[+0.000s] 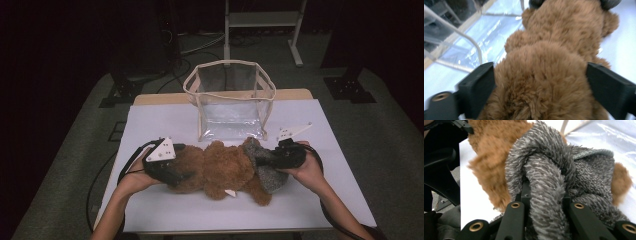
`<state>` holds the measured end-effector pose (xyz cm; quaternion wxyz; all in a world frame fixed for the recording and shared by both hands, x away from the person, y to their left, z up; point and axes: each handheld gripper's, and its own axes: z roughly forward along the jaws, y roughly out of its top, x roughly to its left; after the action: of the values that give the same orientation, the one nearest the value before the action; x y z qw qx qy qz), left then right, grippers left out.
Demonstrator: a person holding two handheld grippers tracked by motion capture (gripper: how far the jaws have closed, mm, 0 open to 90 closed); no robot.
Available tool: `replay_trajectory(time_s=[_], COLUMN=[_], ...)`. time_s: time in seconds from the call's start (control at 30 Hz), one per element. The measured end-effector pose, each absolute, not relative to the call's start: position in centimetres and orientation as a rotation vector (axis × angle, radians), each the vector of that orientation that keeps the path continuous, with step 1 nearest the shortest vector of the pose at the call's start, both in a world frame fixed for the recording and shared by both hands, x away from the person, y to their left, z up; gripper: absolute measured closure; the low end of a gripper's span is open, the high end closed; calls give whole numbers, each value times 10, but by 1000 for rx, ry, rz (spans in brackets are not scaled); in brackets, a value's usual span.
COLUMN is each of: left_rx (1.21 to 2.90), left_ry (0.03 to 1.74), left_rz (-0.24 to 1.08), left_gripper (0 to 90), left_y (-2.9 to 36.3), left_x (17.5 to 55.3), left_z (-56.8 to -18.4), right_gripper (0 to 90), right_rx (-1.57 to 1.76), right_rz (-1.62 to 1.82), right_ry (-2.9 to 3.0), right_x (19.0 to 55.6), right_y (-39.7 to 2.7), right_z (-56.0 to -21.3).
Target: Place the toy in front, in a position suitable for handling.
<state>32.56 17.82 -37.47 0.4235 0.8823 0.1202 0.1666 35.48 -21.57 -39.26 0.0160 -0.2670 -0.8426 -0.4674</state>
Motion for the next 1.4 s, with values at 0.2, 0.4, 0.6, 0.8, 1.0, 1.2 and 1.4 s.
replay_trajectory(time_s=[0.2, 0.4, 0.6, 0.8, 1.0, 1.2, 1.4], left_rx=[2235, 2253, 2233, 2212, 2225, 2267, 2336], left_ry=[273, 293, 339, 292, 151, 41, -23], left_rz=[439, 416, 368, 398, 404, 376, 346], left_gripper=[165, 325, 319, 171, 116, 88, 74], left_y=[178, 187, 193, 182, 150, 106, 70], left_x=[327, 333, 347, 336, 325, 326, 333], left_z=[-389, -383, -381, -368, -353, -354, -361], right_gripper=[746, 749, 748, 748, 748, 747, 746], right_rx=[-821, -763, -741, -798, -832, -852, -863], right_rz=[-1454, -1466, -1486, -1510, -1540, -1576, -1588], right_ry=[-2608, -2608, -2607, -2574, -2559, -2531, -2520], right_x=[353, 349, 349, 353, 346, 340, 337], right_y=[-210, -198, -190, -207, -224, -242, -252], right_z=[-400, -391, -386, -392, -391, -391, -394])
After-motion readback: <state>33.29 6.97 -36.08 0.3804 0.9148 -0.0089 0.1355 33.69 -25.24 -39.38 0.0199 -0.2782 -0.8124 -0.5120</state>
